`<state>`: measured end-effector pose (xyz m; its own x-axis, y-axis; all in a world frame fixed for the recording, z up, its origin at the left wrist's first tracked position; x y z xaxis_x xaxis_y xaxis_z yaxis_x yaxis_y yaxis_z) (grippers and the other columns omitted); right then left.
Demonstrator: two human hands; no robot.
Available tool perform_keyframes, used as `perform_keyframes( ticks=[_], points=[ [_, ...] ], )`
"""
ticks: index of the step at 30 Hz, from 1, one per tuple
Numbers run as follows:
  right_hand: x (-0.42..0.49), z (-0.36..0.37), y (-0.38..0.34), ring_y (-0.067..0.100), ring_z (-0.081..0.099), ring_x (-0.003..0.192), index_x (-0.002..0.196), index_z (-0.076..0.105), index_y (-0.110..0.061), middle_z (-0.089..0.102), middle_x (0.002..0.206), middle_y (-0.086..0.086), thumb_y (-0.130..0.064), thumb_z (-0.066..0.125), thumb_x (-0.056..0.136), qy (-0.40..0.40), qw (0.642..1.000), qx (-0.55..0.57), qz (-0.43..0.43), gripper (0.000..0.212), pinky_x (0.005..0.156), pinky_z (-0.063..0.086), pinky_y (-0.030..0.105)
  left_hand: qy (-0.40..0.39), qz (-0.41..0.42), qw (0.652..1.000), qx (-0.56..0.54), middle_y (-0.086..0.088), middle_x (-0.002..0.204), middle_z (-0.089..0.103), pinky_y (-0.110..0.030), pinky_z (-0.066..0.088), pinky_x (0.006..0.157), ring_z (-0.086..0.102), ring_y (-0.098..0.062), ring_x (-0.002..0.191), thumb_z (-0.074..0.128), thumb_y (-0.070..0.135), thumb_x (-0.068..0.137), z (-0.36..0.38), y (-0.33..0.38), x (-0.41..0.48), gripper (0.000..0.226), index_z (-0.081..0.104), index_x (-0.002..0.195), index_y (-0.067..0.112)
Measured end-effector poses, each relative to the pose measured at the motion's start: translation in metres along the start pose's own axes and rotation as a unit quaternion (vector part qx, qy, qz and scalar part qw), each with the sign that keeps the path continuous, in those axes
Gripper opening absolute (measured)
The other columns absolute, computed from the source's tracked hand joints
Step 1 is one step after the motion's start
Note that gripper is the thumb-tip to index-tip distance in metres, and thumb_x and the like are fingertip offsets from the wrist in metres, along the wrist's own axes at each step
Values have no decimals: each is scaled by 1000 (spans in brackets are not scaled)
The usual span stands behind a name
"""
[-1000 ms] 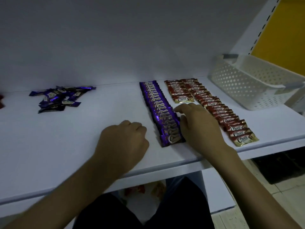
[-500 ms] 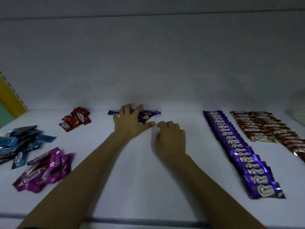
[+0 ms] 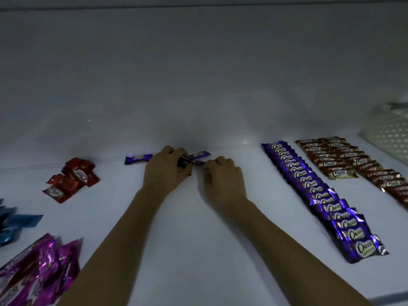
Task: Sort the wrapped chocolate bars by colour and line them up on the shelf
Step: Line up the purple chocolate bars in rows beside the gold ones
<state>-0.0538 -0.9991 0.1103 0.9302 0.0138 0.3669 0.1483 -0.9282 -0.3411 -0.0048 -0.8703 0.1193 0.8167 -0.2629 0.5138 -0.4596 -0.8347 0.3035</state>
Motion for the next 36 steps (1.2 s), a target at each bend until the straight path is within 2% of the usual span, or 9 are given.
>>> perform_keyframes(
  ticks=[5,9,14,17,21,24,27,31,36],
  points=[
    [3,0,11,27,55,78,89,70,-13,62,82,6,-10,58,85,51,996,66,35,13,63,35,30,40,9,999,-34,-8,94,63,-32,53,61,64,-24,74,72,25,82,-11,3,-2,22,70,103,17],
    [4,1,21,24,57,89,106,67,-13,65,96,7,-9,48,91,15,988,143,50,24,78,46,35,70,-4,993,-97,-9,98,65,-28,50,74,63,-21,81,71,20,84,-22,2,-2,22,70,105,15],
    [-5,-8,30,6,54,78,108,64,-13,63,92,-3,-10,46,95,17,961,263,88,23,64,35,9,99,-59,956,-269,-3,92,69,-31,53,80,65,-16,81,68,21,87,-34,-5,4,15,69,102,16],
    [-8,-12,33,0,53,75,104,63,-16,63,88,-5,-16,45,97,29,940,323,102,19,64,37,1,72,-196,869,-448,1,83,67,-26,49,65,59,-8,66,66,15,89,-27,-14,4,10,67,96,23],
    [-12,-21,32,6,61,76,104,63,-23,66,91,-3,-29,43,100,50,871,473,119,21,64,42,6,-27,-327,664,-672,-2,85,68,-18,40,42,54,-9,55,62,18,91,10,21,-13,11,66,100,15],
    [-12,-33,29,7,63,83,113,63,-16,68,98,-1,-36,53,93,48,832,542,110,30,65,46,11,-134,-316,687,-640,-5,82,64,-19,36,42,52,-13,58,63,24,90,26,54,-22,11,66,99,17],
    [-14,-41,36,8,59,79,100,66,0,66,88,5,-28,60,88,60,794,589,136,30,66,46,16,-196,-292,724,-594,-6,86,65,-20,36,45,52,-15,65,64,26,90,36,71,-30,12,67,99,19],
    [-15,-40,62,9,63,81,92,70,-21,71,86,-7,-25,50,96,79,741,625,233,20,71,44,26,-178,-321,702,-611,-6,88,67,-17,37,39,55,-16,65,66,20,88,41,69,-35,8,66,96,20],
    [-13,-56,83,4,58,62,77,66,-21,64,64,-9,-11,60,90,125,794,548,229,18,59,45,18,-138,-323,656,-668,-6,84,62,-15,35,36,55,-10,54,62,19,90,41,65,-31,8,62,96,15]
  ],
)
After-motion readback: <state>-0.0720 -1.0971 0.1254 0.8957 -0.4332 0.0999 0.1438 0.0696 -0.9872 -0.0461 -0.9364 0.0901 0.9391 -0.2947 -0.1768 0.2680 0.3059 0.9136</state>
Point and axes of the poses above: each hand's wrist, its own x-axis towards the middle knuckle, its own z-axis out of the palm, y = z × x, the point moved 10 cm from there along x, towards the middle knuckle
